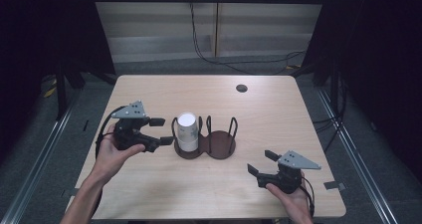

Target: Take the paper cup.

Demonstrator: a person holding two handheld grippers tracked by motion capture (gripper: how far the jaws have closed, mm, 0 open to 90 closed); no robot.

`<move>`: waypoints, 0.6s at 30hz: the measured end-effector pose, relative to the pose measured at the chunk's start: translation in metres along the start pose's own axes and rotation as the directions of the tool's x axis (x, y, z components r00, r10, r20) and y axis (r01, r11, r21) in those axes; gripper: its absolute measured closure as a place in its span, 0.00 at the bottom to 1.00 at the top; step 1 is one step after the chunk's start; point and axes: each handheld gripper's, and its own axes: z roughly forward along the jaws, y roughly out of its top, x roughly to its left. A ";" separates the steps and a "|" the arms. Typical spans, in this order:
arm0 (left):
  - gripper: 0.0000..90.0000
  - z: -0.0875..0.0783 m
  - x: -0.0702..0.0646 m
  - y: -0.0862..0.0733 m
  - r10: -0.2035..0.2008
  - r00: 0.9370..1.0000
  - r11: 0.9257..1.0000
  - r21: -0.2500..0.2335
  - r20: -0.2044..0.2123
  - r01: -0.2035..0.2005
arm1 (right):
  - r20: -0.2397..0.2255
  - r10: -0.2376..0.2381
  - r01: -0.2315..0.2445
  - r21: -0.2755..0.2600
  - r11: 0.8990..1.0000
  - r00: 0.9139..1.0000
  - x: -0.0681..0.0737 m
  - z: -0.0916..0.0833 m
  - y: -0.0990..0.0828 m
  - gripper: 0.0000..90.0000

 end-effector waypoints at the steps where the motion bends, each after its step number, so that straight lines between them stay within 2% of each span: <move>1: 0.29 0.001 0.001 0.002 0.000 1.000 1.000 0.009 0.003 0.000 | -0.001 0.001 -0.001 0.000 1.000 1.000 0.000 0.000 0.000 0.20; 4: 0.27 0.002 0.004 0.005 -0.003 1.000 1.000 0.030 0.002 0.003 | -0.005 0.000 0.000 0.002 1.000 1.000 0.000 0.001 0.000 0.20; 7: 0.24 0.005 0.007 0.008 -0.010 1.000 0.999 0.034 -0.016 0.011 | -0.010 -0.004 0.004 0.006 1.000 1.000 0.001 0.001 0.000 0.20; 12: 0.23 0.010 0.014 0.013 -0.003 1.000 0.996 0.086 -0.022 0.005 | -0.016 -0.010 0.010 0.008 1.000 1.000 0.001 0.001 0.000 0.20; 18: 0.25 0.016 0.019 0.018 0.007 1.000 0.994 0.112 -0.018 -0.005 | -0.015 -0.006 0.006 0.011 1.000 1.000 0.000 0.000 0.000 0.20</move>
